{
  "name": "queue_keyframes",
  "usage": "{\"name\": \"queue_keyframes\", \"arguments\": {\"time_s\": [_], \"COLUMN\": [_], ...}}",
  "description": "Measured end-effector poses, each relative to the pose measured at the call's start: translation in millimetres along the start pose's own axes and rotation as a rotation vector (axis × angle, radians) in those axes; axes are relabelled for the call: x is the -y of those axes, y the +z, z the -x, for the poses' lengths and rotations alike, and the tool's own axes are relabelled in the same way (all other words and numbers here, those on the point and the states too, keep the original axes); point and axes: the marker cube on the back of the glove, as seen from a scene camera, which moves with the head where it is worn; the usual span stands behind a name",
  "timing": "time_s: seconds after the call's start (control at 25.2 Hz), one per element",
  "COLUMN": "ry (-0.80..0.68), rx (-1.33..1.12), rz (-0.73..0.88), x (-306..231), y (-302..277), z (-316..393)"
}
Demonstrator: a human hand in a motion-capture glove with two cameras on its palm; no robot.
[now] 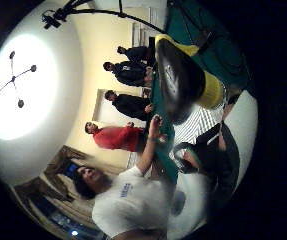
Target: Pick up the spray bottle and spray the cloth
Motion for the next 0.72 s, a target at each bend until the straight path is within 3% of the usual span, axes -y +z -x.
{"name": "queue_keyframes", "arguments": {"time_s": [0.44,0.72], "ry": [0.023,0.054], "rx": [-0.105,-0.079], "rz": [-0.002,0.088], "x": [-2,7], "y": [5,19], "z": [-4,-6]}}
